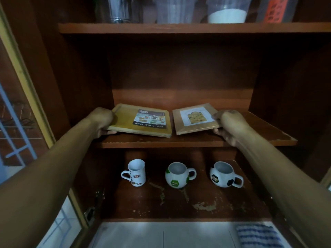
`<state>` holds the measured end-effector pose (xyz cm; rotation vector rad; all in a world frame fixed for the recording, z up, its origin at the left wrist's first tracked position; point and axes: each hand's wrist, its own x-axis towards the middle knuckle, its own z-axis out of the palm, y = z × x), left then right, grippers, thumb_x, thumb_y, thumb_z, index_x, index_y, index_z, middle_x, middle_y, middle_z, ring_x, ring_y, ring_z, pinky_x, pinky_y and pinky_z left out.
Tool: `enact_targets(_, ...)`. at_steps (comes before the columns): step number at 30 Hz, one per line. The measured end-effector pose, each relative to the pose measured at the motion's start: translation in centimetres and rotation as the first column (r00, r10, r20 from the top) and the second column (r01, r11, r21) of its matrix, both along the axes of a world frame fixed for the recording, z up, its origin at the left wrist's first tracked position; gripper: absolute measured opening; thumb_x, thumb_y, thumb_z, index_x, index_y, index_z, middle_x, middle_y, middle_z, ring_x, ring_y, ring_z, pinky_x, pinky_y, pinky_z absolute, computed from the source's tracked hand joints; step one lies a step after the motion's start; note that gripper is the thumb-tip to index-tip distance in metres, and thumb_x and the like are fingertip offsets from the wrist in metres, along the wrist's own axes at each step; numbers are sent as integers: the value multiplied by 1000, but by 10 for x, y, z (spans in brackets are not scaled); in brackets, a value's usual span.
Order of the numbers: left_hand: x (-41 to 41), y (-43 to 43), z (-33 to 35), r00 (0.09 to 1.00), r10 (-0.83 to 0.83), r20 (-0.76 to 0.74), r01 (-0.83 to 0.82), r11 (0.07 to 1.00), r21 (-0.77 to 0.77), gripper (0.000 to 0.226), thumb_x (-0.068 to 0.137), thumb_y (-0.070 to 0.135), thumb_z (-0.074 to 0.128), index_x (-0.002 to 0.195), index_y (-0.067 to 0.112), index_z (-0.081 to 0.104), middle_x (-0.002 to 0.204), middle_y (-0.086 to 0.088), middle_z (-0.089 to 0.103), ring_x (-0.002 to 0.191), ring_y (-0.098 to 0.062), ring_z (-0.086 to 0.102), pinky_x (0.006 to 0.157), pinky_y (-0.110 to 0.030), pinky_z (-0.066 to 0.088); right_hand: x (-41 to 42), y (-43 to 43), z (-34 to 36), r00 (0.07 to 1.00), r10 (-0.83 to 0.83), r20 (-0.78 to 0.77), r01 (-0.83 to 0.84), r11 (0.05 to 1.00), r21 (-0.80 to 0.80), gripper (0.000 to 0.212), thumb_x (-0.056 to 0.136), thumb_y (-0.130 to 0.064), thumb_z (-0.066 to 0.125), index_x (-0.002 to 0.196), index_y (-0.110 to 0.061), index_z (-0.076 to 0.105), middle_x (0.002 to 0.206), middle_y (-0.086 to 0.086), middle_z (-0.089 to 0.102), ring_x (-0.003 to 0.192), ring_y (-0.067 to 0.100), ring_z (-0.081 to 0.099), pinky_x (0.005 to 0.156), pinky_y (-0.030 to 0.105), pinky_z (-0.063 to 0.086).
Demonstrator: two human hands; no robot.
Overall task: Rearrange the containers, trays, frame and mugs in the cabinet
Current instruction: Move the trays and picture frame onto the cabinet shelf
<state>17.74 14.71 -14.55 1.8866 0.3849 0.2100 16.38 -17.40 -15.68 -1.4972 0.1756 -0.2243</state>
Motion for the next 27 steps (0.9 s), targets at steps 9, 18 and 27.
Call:
enact_targets(9,8,-7,7,990,96,-101,-34,871,491,29,98,18,47,116,-2,59,95,-18,60,67,-25,57,50,-29,42,4,2,-1,1000,7,-16,-8,999,-34,18,93,0,45,104,-4,59,84,14,63,63,18,57,36,18,40)
enact_targets(18,12,-21,3,973,194,-128,-17,609,793,43,93,25,52,131,5,51,133,-21,50,115,-36,55,91,-39,48,4,3,-2,1000,10,-19,-10,999,-44,15,94,0,44,90,-6,58,79,12,64,62,18,58,36,18,40)
enact_targets(27,14,-27,-2,956,227,-187,76,424,903,40,91,30,52,125,9,56,122,-14,58,107,-31,59,75,-36,47,5,4,-3,1000,-7,-18,6,999,-54,13,93,0,46,101,-5,56,78,12,62,59,18,58,35,18,39)
